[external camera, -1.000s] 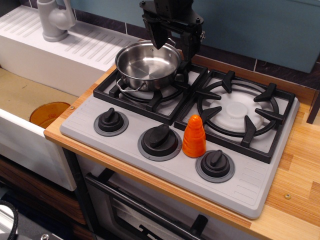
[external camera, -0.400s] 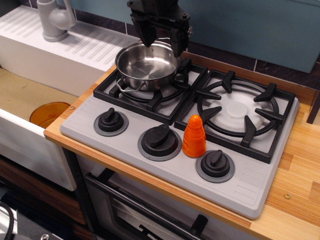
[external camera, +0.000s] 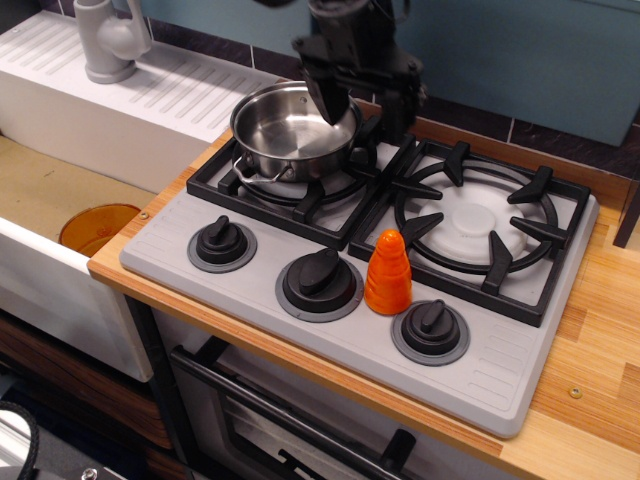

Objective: End effector reaching pot or pan

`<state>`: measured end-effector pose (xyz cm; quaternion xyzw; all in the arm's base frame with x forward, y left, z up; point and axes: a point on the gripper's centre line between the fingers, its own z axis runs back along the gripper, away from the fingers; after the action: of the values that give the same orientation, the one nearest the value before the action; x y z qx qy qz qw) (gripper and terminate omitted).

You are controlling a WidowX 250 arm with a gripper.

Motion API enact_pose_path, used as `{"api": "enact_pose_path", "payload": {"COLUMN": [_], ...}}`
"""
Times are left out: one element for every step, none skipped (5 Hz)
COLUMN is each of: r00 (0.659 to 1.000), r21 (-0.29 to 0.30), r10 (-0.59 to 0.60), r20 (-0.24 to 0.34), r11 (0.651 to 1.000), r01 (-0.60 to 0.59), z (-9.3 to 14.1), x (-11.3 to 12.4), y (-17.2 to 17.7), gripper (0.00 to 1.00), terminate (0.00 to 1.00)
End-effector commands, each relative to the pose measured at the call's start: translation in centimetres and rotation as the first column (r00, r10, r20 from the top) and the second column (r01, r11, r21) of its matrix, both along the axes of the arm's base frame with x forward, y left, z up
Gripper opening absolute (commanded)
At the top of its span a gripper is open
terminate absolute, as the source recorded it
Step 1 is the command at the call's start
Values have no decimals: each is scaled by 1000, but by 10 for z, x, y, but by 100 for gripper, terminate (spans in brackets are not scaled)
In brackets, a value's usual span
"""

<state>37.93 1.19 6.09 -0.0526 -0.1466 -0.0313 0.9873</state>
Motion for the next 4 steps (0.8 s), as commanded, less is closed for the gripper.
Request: {"api": "enact_pose_path", "payload": {"r00": [999,999,999,999], "r21": [-13,-13,31,62], "r10": [12,27,41,-28], "r20": [42,40,21,24], "r11": [1000,1000,999,998], "r01": [-11,-26,-42,27], "z": [8,10,7,4], "x": [5,2,-5,-18], "y": [-11,-16,-9,15], "gripper": [100,100,100,100], "terminate": [0,0,0,0]}}
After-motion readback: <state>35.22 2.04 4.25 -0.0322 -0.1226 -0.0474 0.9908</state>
